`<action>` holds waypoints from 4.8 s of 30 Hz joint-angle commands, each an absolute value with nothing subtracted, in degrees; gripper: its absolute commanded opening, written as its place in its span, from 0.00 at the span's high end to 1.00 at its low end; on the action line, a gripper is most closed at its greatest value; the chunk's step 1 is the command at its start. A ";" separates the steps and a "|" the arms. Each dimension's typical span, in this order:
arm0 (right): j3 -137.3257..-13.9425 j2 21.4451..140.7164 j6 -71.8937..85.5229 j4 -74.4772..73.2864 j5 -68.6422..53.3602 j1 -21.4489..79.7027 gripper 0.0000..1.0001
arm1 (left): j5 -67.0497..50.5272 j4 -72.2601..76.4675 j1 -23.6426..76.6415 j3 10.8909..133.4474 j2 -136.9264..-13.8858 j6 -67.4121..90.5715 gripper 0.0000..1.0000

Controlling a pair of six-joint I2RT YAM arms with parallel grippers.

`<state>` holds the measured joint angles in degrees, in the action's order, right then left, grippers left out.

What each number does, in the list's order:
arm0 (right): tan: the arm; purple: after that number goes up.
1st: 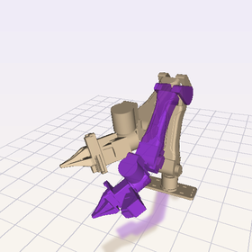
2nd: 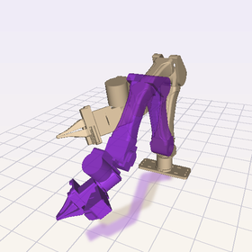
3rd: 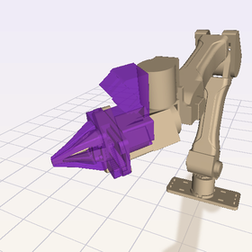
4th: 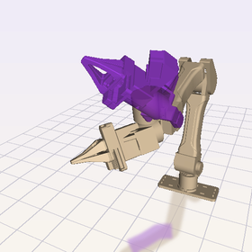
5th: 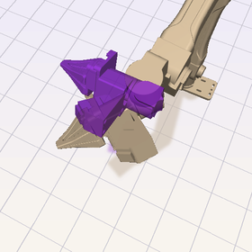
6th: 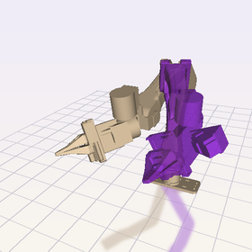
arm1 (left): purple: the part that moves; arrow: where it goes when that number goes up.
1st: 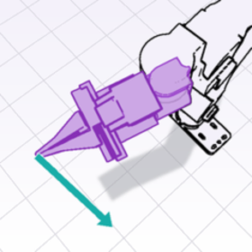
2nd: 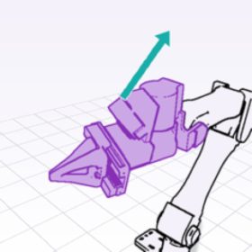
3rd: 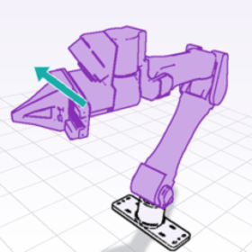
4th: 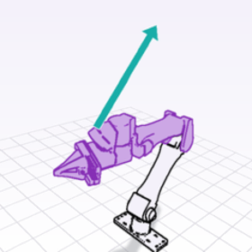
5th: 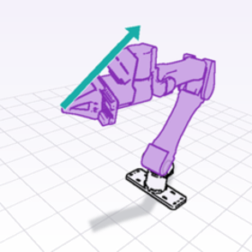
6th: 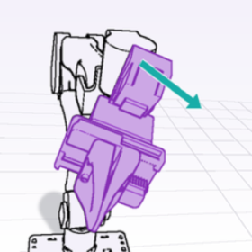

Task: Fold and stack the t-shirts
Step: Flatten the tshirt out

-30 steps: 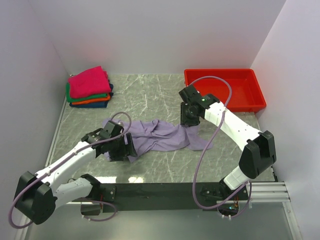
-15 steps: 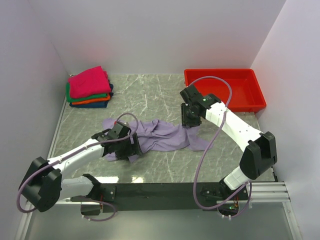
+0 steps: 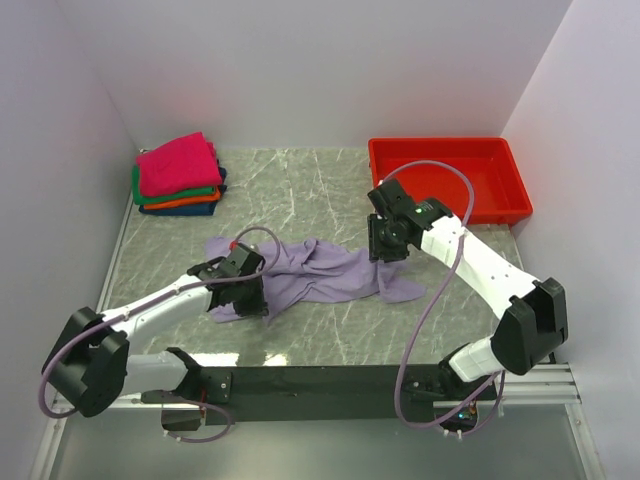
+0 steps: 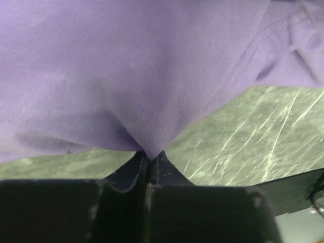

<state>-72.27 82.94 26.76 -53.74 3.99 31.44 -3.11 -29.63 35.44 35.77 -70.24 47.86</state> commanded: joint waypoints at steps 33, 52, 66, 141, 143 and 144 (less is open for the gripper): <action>-65.30 80.41 30.50 -43.07 -1.56 21.98 0.45 | -4.92 -49.83 -7.73 74.09 -67.85 30.23 1.00; -59.06 89.73 27.69 -31.55 -13.27 6.15 0.44 | -2.20 -53.00 -8.17 76.90 -71.10 30.67 1.00; -52.91 92.37 28.30 -31.46 -14.24 6.33 0.44 | -3.43 -52.03 -10.11 76.38 -72.33 30.76 1.00; -85.78 112.93 27.42 -35.95 -2.47 21.89 0.46 | -1.05 -56.25 -12.13 68.91 -59.32 34.63 1.00; -85.69 113.73 27.86 -34.90 -1.23 21.97 0.46 | -1.14 -56.43 -12.22 69.08 -59.76 34.54 1.00; -85.61 114.34 28.38 -34.28 -0.80 21.97 0.46 | -1.14 -56.34 -12.13 69.17 -59.85 34.54 1.00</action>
